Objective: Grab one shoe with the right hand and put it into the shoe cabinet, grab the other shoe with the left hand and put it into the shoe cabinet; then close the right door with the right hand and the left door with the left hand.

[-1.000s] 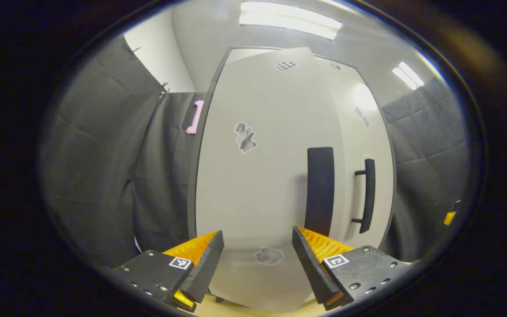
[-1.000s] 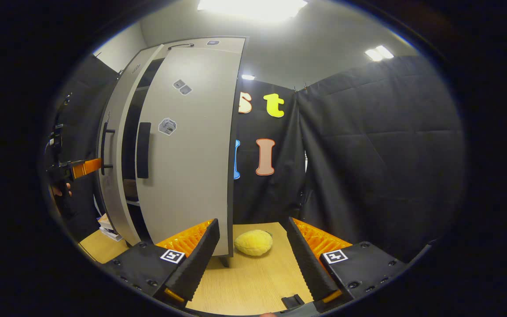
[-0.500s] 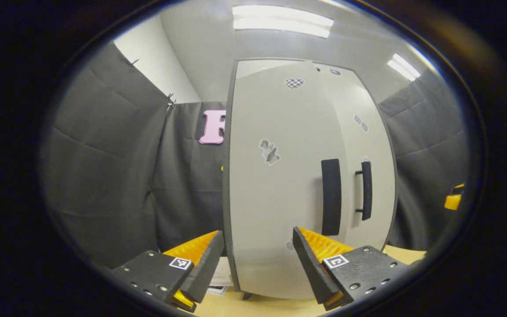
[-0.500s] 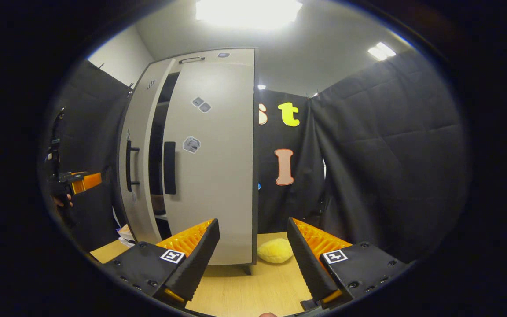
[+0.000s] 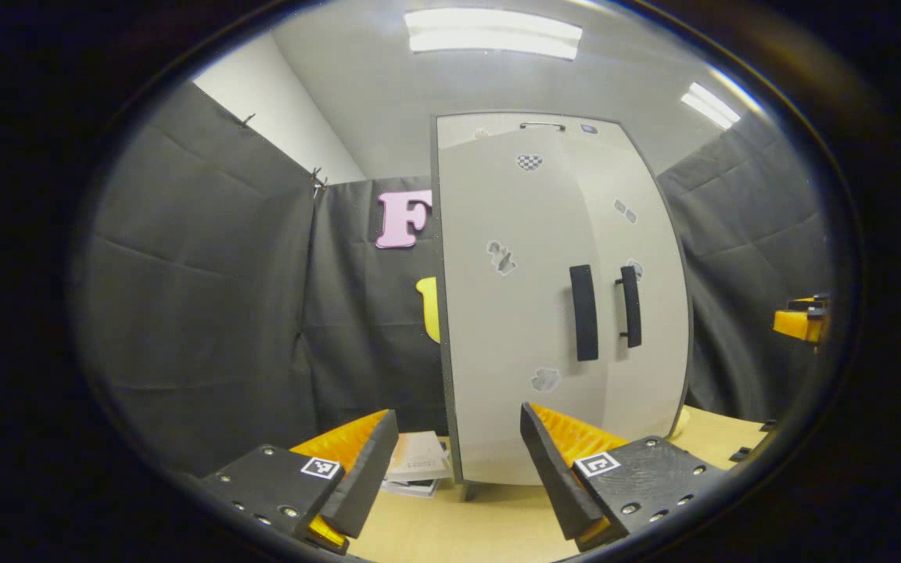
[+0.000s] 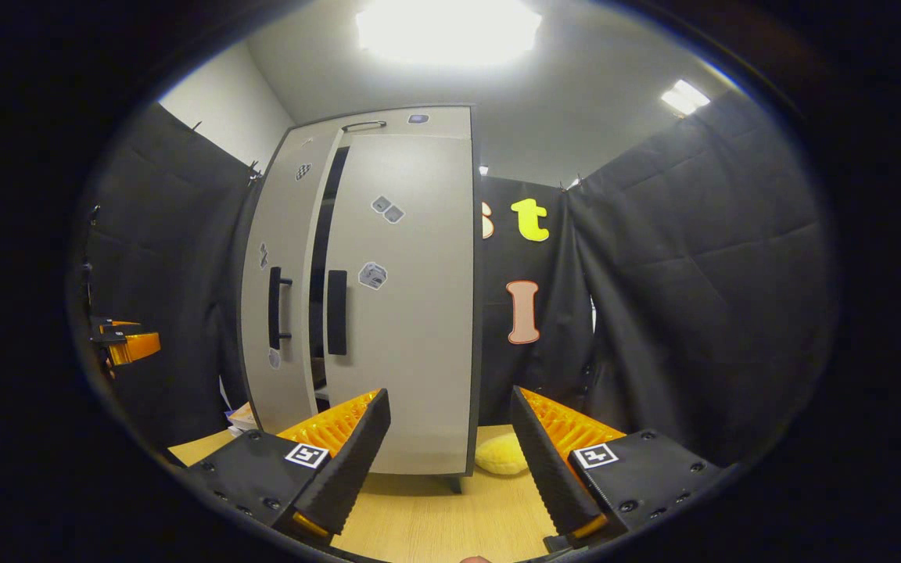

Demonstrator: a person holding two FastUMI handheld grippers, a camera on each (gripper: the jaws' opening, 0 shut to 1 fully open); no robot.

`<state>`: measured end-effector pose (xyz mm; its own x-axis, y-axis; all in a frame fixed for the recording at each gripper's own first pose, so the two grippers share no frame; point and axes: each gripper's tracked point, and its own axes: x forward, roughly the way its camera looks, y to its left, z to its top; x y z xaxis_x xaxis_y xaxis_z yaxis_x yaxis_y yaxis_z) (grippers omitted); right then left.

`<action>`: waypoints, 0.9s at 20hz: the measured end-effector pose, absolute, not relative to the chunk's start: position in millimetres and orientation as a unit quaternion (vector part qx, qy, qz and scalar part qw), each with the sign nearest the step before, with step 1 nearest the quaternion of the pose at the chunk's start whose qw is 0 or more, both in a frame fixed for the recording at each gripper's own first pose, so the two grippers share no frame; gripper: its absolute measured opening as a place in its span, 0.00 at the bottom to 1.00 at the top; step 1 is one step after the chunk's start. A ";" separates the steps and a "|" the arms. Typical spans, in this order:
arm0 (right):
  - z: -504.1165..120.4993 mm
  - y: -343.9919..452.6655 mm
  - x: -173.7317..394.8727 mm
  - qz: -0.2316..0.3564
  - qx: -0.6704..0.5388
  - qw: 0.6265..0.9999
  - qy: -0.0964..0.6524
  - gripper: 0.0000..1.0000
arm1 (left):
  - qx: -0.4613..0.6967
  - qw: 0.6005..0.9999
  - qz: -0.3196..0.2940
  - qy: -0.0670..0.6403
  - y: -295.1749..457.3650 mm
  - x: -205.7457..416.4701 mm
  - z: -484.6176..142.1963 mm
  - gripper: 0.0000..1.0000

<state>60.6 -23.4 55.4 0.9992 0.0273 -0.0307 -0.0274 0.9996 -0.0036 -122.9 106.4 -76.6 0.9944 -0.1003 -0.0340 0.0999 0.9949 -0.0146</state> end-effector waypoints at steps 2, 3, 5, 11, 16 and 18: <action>57.5 -24.6 54.0 0.013 -0.009 1.000 0.012 0.98 | -0.008 0.999 -0.042 0.023 115.2 -133.2 -80.4 0.99; 56.9 -24.2 51.1 0.013 -0.010 1.000 0.011 0.98 | -0.010 0.999 -0.040 0.024 119.3 -137.9 -81.7 0.99; 56.3 -23.4 46.2 0.015 -0.008 1.000 0.011 0.98 | -0.011 0.999 -0.038 0.025 124.2 -146.2 -83.4 0.89; 53.5 -19.4 39.4 0.014 -0.007 1.000 0.013 0.97 | -0.007 0.999 -0.038 0.020 131.6 -150.6 -81.6 0.99; 56.2 -13.7 39.4 0.015 -0.011 1.000 0.007 0.97 | -0.011 0.999 -0.038 0.017 136.2 -148.0 -80.5 0.99; 56.8 -12.3 39.3 0.015 -0.012 1.000 0.007 0.98 | -0.012 0.999 -0.038 0.020 138.6 -148.5 -82.8 0.99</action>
<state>39.3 -12.3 56.8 0.9994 0.0301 -0.0144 -0.0304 0.9993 -0.0233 -148.5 138.6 -82.8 0.9964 -0.0758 -0.0383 0.0748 0.9969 -0.0248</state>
